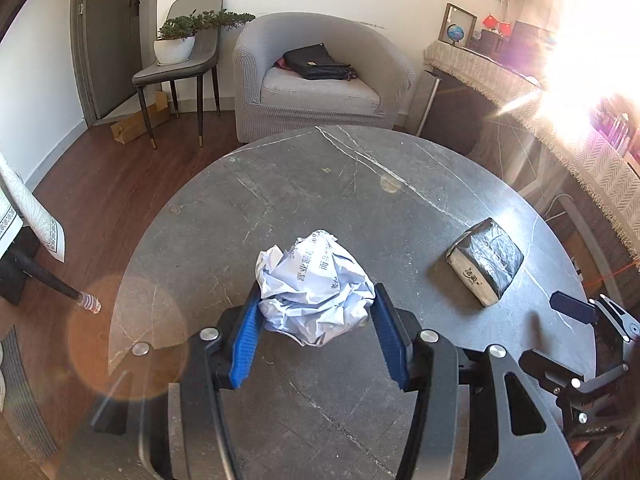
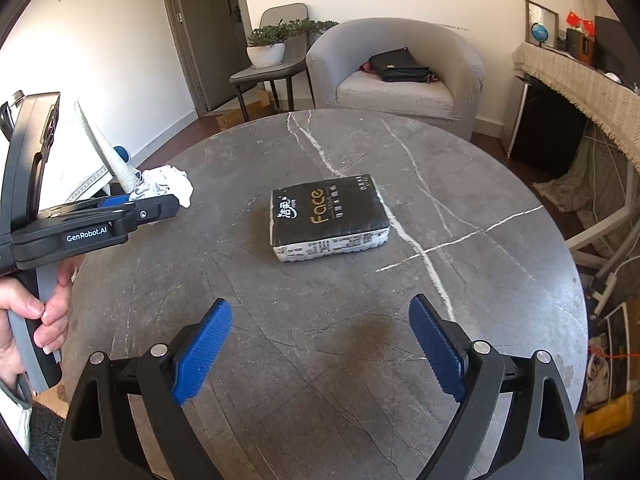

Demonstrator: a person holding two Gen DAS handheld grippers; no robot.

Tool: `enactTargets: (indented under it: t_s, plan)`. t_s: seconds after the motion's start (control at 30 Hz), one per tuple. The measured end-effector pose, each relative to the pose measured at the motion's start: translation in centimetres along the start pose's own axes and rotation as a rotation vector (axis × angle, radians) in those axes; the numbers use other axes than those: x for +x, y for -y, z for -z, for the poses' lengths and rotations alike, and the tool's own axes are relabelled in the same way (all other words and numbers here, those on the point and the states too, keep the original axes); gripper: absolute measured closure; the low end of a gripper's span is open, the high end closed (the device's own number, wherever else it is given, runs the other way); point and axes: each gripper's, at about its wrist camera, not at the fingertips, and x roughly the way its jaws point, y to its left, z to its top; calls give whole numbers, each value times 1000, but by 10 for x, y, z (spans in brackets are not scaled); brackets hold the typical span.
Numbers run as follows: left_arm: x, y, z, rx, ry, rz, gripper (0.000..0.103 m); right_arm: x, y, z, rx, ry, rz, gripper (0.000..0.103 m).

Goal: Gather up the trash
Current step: 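Grasp the crumpled paper ball with the left tool while the right tool grasps the black Face tissue pack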

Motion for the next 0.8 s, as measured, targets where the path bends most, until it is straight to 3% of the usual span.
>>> enactTargets:
  t_s: [0.4, 0.5, 0.8]
  plan:
    - [-10, 5, 5, 12, -2, 64, 47, 19, -1, -24, -48, -74, 104, 7]
    - [-12, 3, 5, 12, -4, 66, 47, 23, -5, -33, -58, -77, 94, 6]
    - [-24, -17, 4, -10, 1, 74, 47, 49, -16, -49, -177, -116, 175, 5]
